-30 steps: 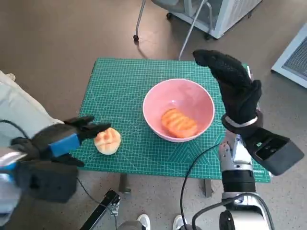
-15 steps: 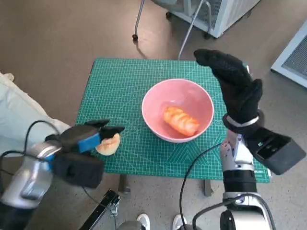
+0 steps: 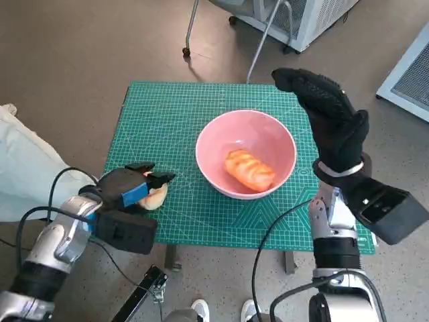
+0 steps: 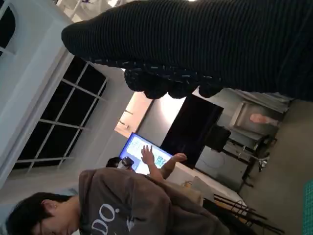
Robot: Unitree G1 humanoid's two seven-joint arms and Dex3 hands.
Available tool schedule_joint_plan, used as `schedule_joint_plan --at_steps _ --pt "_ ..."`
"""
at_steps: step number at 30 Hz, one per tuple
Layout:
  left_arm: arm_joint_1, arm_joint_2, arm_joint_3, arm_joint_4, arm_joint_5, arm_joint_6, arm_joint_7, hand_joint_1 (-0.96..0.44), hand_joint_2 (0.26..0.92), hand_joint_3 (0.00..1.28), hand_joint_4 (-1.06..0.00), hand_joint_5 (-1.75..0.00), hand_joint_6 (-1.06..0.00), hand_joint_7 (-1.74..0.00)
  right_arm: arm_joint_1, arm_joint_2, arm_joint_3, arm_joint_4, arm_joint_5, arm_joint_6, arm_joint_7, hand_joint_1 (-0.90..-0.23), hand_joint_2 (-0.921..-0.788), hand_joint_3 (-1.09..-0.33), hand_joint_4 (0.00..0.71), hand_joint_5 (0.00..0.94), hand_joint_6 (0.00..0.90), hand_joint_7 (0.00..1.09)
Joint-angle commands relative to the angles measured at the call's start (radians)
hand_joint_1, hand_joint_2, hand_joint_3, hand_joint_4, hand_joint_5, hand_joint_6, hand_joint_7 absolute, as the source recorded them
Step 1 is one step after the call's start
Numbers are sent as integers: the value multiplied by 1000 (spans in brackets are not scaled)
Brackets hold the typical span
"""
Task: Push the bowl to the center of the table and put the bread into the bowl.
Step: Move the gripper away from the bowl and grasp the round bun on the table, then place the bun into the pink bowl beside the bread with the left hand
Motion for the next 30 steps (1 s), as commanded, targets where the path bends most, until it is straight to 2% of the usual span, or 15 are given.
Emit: schedule_joint_plan --at_steps 1,8,16,24,30 --pt "-30 20 2 43 22 -6 26 -2 920 207 -415 -1318 -582 -1226 7 -7 -6 16 4 1 10 -684 -921 -769 268 36 -1 822" --pt "-51 22 34 58 -11 30 2 1 920 178 -464 -1424 -609 -1161 5 -7 -4 24 0 -9 9 -685 -921 -769 268 37 -1 822" --pt "-62 36 96 19 -85 41 -30 2 920 170 -511 -1396 -581 -1176 5 -8 -3 27 0 -12 8 -681 -921 -769 270 37 -1 821" --pt "-85 42 187 -140 -167 50 -49 2 920 169 -501 -1401 -594 -1168 6 -9 -3 26 5 -6 9 -678 -921 -770 269 37 -1 816" --pt "-146 16 230 -244 -219 38 -41 1 920 168 -491 -1409 -604 -1158 1 -7 -2 32 4 0 9 -677 -921 -770 269 37 -1 814"
